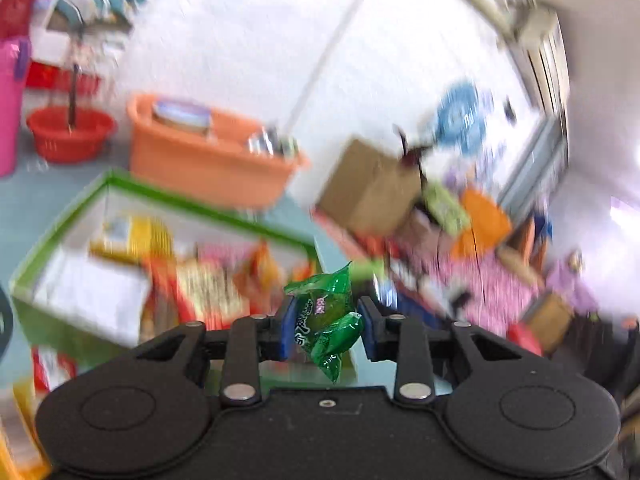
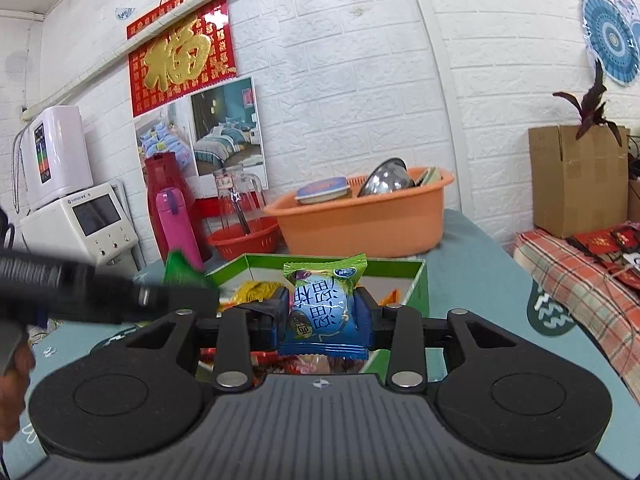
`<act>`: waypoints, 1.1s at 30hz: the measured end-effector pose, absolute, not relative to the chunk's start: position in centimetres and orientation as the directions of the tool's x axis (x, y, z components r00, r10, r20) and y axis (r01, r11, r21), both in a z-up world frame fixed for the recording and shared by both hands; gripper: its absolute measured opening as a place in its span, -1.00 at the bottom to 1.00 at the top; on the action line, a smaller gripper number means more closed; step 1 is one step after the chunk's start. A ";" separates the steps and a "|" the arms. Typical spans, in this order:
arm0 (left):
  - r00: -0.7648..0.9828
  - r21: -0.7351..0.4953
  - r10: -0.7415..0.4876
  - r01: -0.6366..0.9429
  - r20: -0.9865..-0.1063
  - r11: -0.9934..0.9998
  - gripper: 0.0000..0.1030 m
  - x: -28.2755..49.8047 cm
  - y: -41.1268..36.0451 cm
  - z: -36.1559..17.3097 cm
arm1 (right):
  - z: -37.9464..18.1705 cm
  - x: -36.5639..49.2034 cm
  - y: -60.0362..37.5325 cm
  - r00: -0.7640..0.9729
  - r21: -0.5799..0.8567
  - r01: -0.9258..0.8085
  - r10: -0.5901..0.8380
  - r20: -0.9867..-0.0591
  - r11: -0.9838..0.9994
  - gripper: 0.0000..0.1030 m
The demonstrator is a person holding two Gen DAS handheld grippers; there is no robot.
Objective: Organize snacks
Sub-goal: 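Carry the blue pack with the right gripper into the box while the left gripper carries the green pack there, then move both grippers back over the long yellow bag on the table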
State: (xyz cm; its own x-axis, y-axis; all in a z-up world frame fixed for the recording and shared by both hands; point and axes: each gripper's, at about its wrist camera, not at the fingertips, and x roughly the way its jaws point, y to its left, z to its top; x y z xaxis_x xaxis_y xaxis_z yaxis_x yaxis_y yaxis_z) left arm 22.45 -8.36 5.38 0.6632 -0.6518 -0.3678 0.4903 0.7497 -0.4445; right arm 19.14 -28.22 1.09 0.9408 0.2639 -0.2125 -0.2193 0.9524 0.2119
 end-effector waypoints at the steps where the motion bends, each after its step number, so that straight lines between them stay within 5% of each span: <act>1: 0.672 -0.457 -0.651 0.482 -0.353 0.747 0.41 23.0 -8.5 5.8 | 1.3 19.5 -28.1 0.942 0.207 -0.222 0.265 -0.207 0.953 0.19; 9: 0.717 -0.477 -0.601 0.415 -0.353 0.775 0.50 27.6 -9.1 4.8 | 0.4 23.5 -27.9 0.943 0.189 -0.234 0.270 -0.193 0.954 0.24; 10: 0.720 -0.468 -0.594 0.411 -0.360 0.782 0.82 27.9 -9.1 4.3 | -0.2 24.1 -27.8 0.939 0.187 -0.238 0.275 -0.208 0.953 0.34; 11: 0.717 -0.462 -0.587 0.404 -0.376 0.789 1.00 28.2 -9.0 3.7 | -0.9 24.6 -27.7 0.935 0.181 -0.233 0.271 -0.229 0.956 0.74; 12: 0.715 -0.466 -0.582 0.393 -0.388 0.793 1.00 28.4 -8.8 3.1 | -1.5 24.7 -27.7 0.935 0.176 -0.215 0.254 -0.247 0.961 1.00; 22: 0.725 -0.507 -0.579 0.364 -0.373 0.782 1.00 25.5 -5.6 4.2 | -0.1 21.9 -28.4 0.947 0.230 -0.184 0.235 -0.217 0.956 1.00; 33: 0.774 -0.493 -0.495 0.276 -0.396 0.825 1.00 15.4 0.3 5.2 | 0.5 15.2 -25.7 0.885 0.311 -0.319 0.399 -0.239 0.895 1.00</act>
